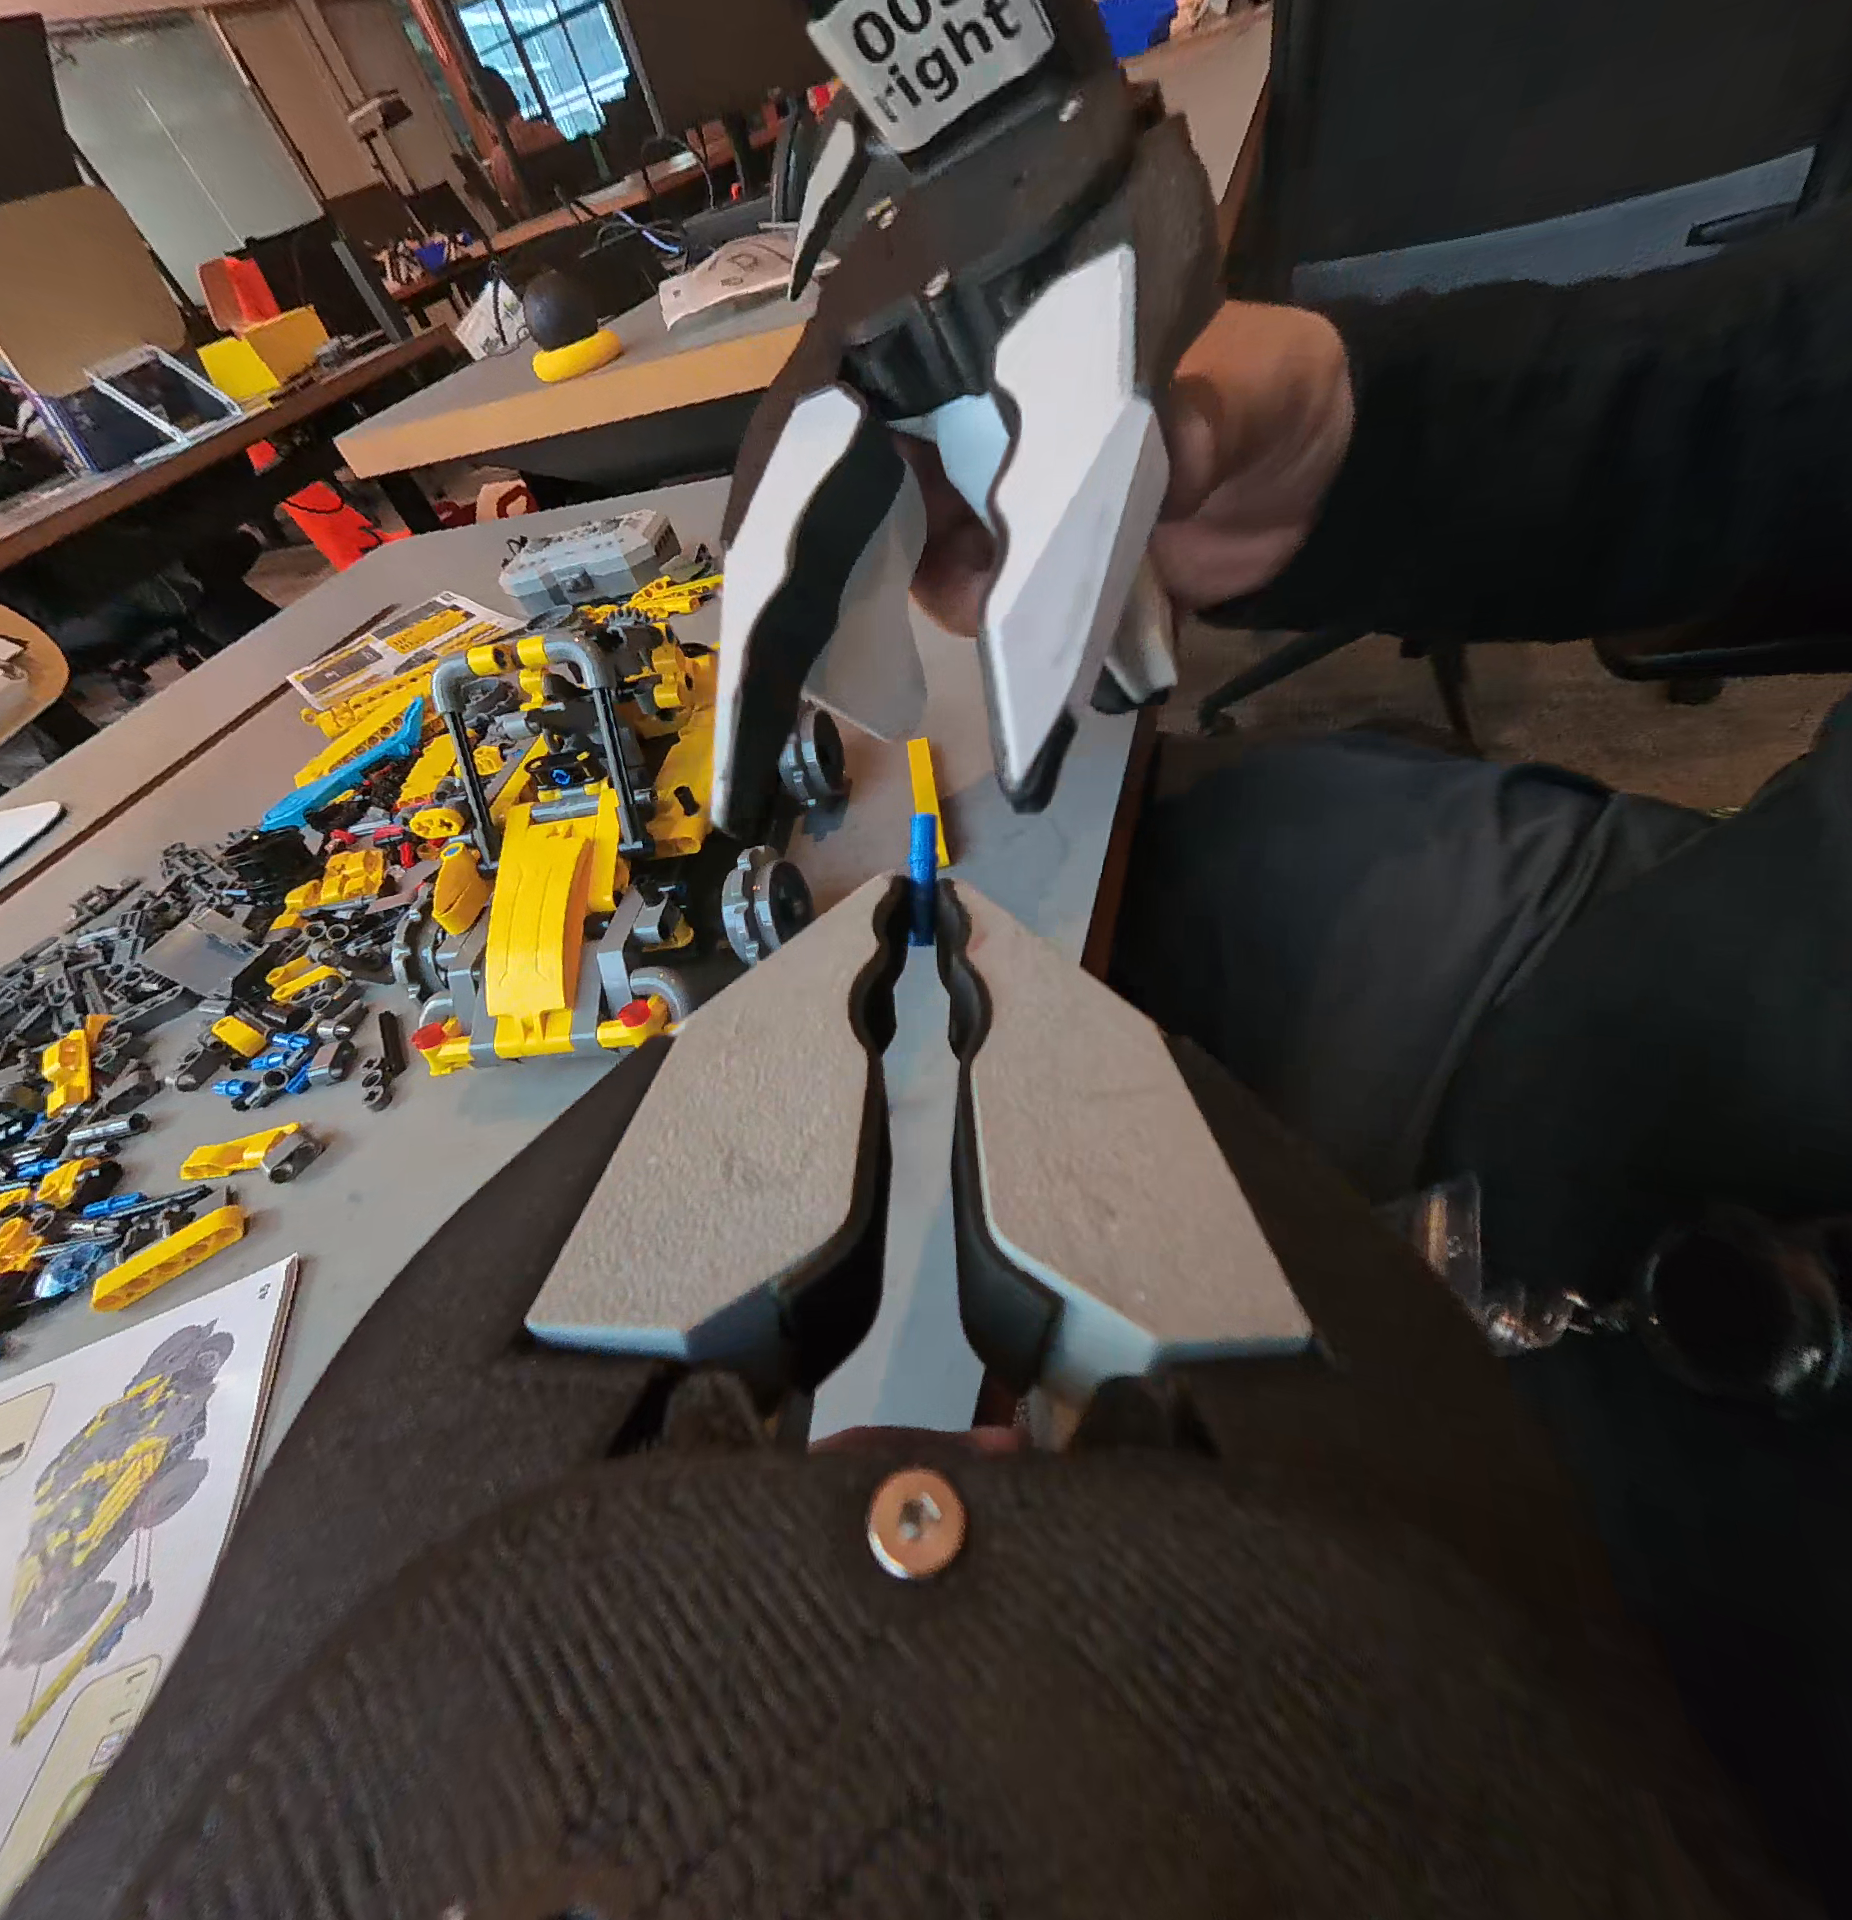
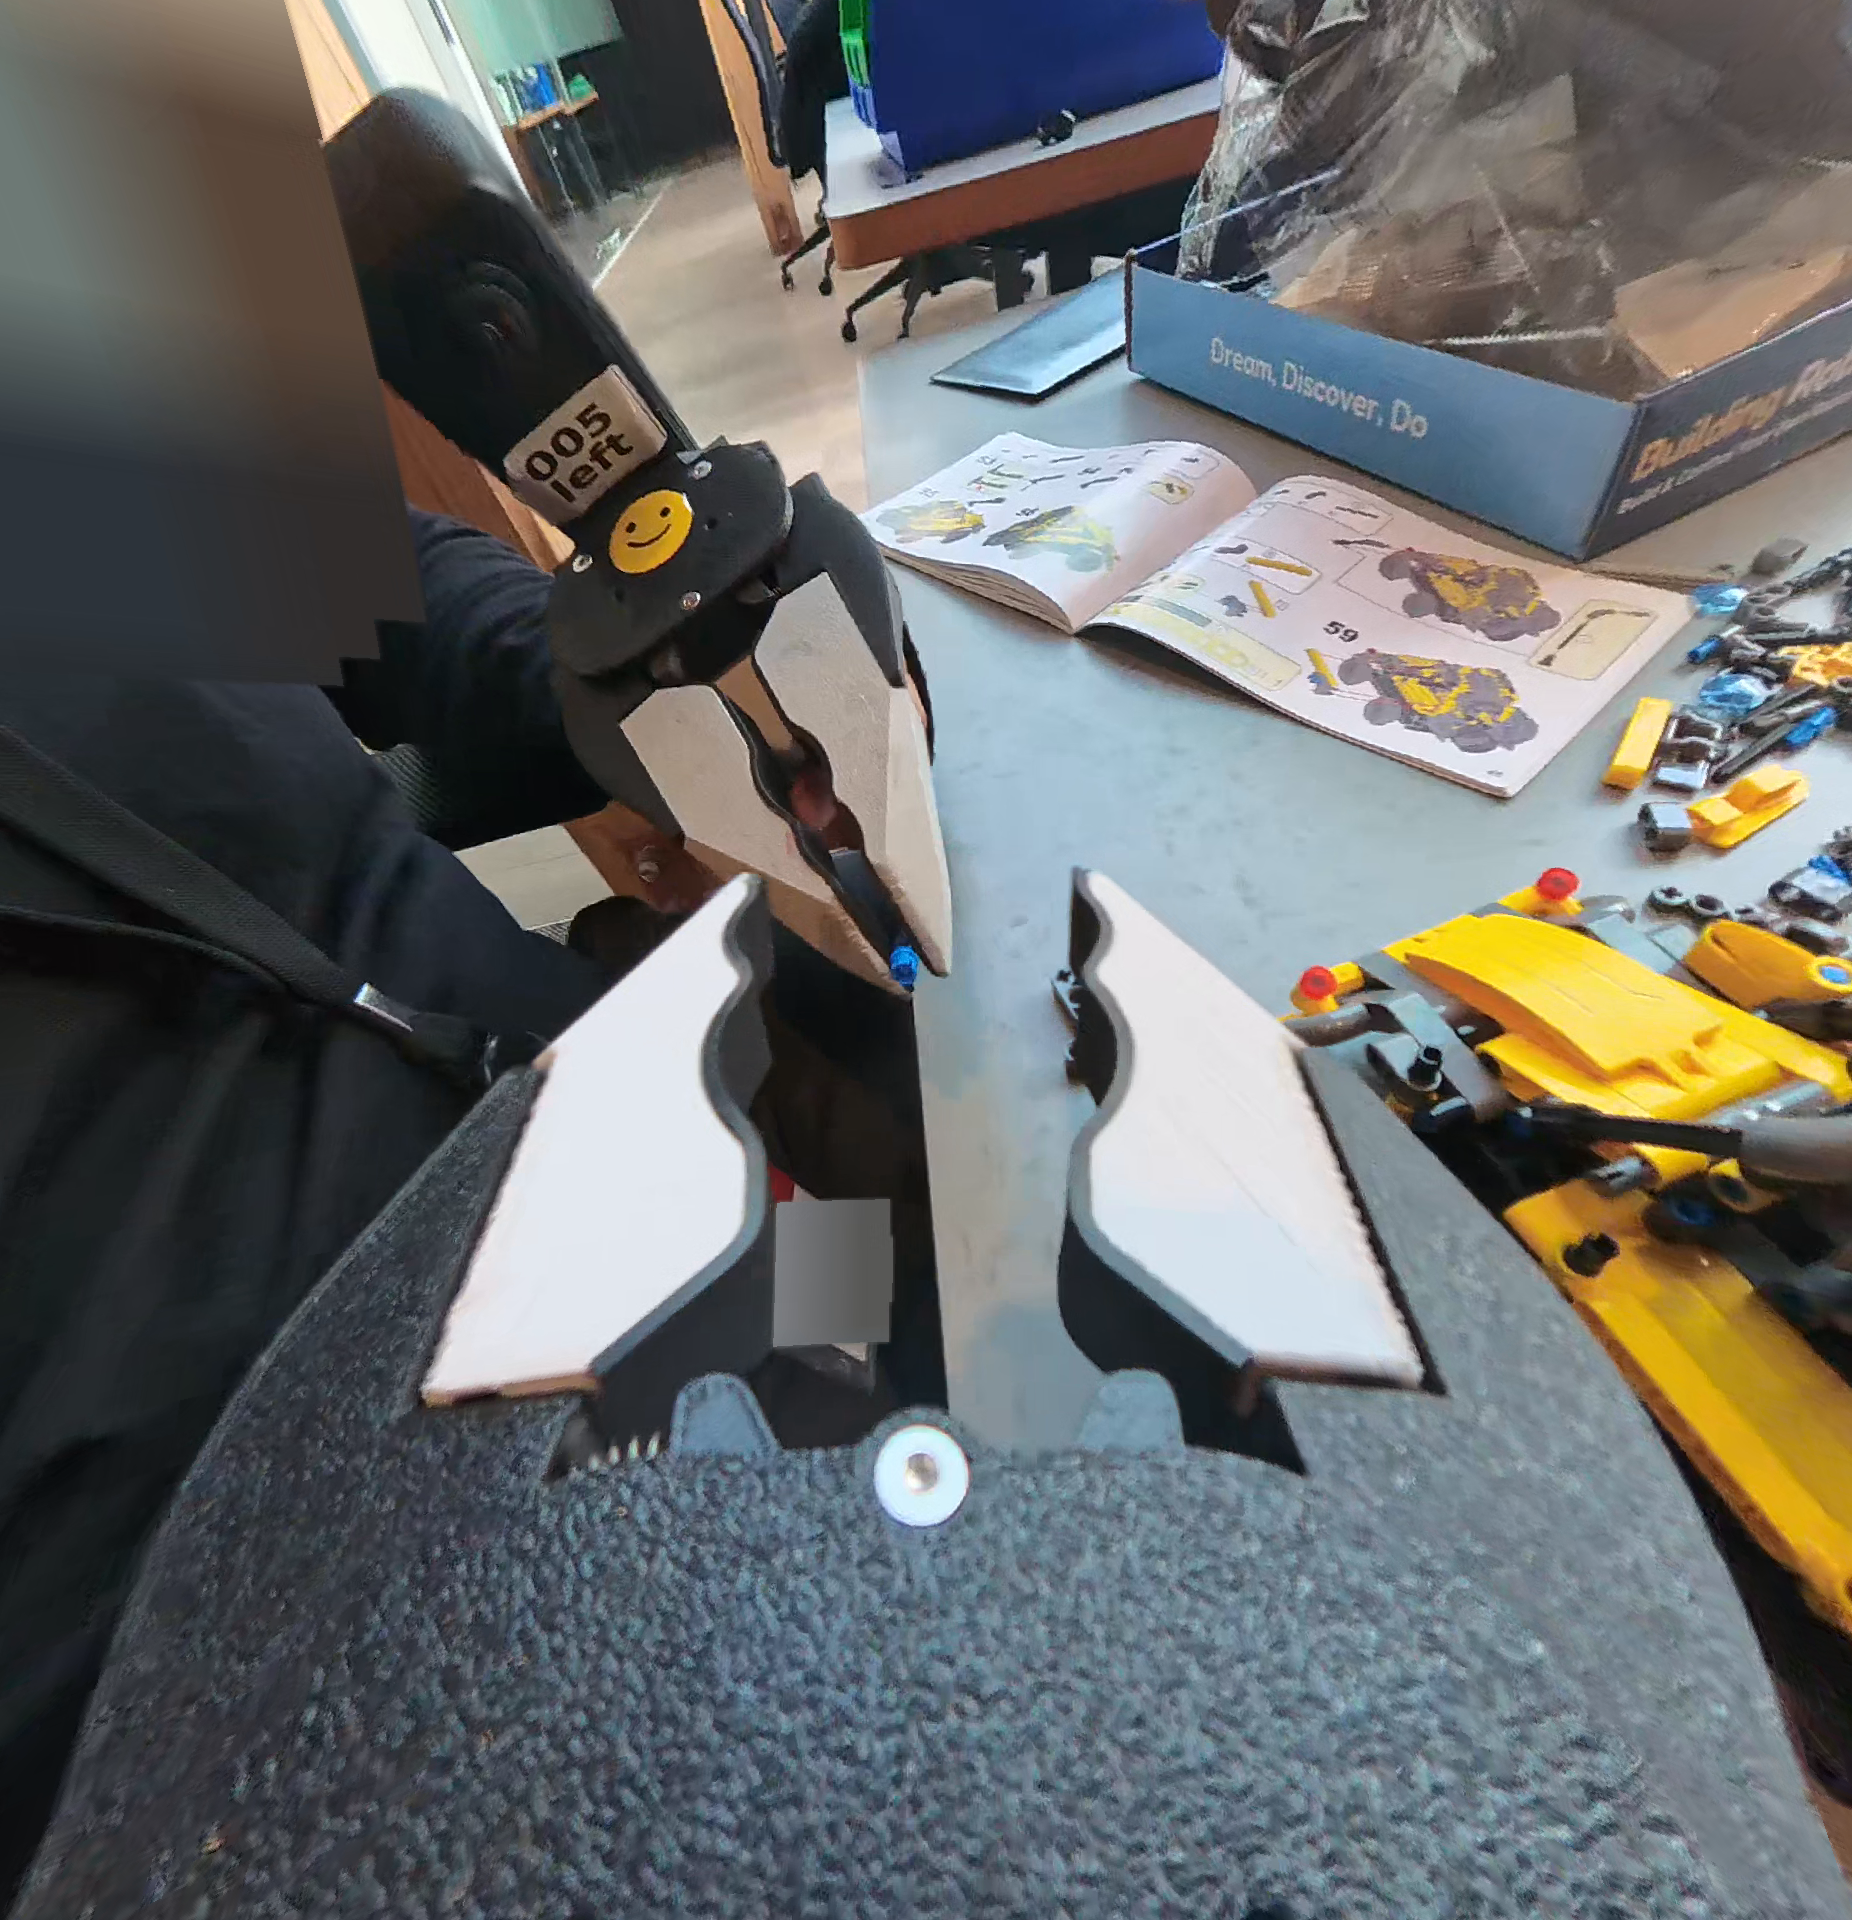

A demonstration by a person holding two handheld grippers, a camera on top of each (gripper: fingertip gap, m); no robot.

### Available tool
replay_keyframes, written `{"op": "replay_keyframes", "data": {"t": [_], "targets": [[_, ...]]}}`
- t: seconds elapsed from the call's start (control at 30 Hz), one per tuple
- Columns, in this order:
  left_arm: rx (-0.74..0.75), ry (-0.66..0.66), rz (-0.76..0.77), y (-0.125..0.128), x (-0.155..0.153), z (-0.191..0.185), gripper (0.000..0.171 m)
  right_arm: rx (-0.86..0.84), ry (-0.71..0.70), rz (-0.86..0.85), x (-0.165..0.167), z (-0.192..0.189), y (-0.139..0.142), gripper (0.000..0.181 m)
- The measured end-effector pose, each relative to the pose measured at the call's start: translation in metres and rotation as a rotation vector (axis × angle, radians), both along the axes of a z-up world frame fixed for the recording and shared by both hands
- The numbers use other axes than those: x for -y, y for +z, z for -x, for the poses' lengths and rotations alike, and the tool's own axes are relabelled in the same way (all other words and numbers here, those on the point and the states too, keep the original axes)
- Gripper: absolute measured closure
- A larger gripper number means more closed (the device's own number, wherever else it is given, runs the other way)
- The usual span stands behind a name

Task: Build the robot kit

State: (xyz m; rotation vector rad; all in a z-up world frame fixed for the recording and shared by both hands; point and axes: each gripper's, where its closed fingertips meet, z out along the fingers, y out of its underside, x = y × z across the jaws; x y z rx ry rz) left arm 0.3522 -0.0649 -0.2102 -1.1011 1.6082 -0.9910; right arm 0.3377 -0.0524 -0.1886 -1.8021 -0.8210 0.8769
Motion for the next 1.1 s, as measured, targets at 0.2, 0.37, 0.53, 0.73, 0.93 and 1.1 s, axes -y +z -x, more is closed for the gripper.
{"op": "replay_keyframes", "data": {"t": [0.2, 0.37, 0.53, 0.73, 0.93, 1.1], "targets": [[0.027, -0.017, 0.104, 0.006, -0.005, -0.001, 0.170, 0.118, -0.011, -0.054, -0.004, 0.001, -0.005, 0.154], [0.043, -0.021, 0.089, 0.010, -0.007, 0.002, 0.170, 0.074, 0.033, -0.033, -0.001, 0.000, 0.004, 0.169], [0.040, -0.026, 0.077, 0.008, -0.006, 0.001, 0.170, 0.128, 0.071, -0.042, 0.004, 0.006, -0.001, 0.178], [0.036, -0.018, 0.053, 0.008, -0.007, 0.002, 0.170, 0.168, 0.069, -0.043, 0.005, 0.000, -0.002, 0.172], [0.033, -0.016, 0.020, 0.006, -0.005, 0.001, 0.170, 0.197, 0.049, -0.027, 0.003, -0.005, -0.007, 0.170], [0.036, -0.017, 0.021, 0.006, -0.004, 0.001, 0.170, 0.199, 0.057, -0.015, 0.004, -0.004, -0.010, 0.173]]}}
